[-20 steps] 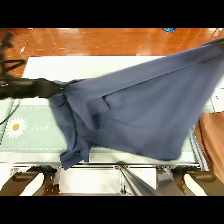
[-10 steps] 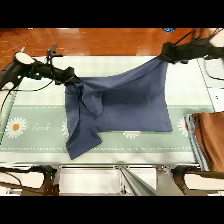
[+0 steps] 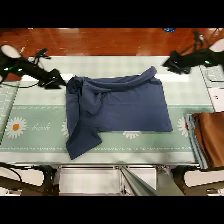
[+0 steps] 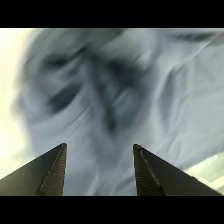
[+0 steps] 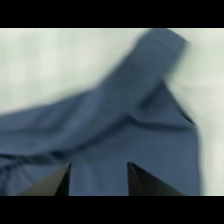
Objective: Fold the shirts.
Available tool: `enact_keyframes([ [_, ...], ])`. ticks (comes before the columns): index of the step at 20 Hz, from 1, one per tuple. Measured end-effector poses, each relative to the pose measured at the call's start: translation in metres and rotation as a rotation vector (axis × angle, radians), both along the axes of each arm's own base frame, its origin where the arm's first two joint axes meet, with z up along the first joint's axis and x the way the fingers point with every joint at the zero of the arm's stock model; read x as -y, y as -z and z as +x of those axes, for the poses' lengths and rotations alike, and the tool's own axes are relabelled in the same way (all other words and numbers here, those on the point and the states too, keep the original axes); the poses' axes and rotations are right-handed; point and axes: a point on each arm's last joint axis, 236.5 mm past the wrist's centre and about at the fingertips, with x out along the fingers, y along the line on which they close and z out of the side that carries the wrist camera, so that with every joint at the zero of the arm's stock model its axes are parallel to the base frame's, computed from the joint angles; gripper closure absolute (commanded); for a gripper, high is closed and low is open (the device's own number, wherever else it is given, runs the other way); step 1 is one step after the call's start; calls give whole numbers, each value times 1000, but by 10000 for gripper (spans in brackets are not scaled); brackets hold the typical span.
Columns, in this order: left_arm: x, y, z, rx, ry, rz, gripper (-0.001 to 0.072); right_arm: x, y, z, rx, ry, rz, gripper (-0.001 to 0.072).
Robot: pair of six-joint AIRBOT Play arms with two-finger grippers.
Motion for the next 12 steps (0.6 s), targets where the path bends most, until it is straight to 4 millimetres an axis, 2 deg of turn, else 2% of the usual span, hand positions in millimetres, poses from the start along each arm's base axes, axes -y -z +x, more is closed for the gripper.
enact_keyframes([
  [2,-16,4,-33,-58,-41,0,199,38,6,-35,-69,38,-80,303],
  [5,-4,22,-95,-126,-53,-77,199,80,30,-97,-164,142,-144,303],
  [8,21,44,-145,-176,-74,-169,199,89,55,-151,-199,225,-109,303],
  [10,30,58,-166,-204,-96,-194,199,88,68,-181,-207,262,-78,303],
  [12,38,68,-176,-213,-120,-207,200,84,80,-204,-221,277,-56,303],
])
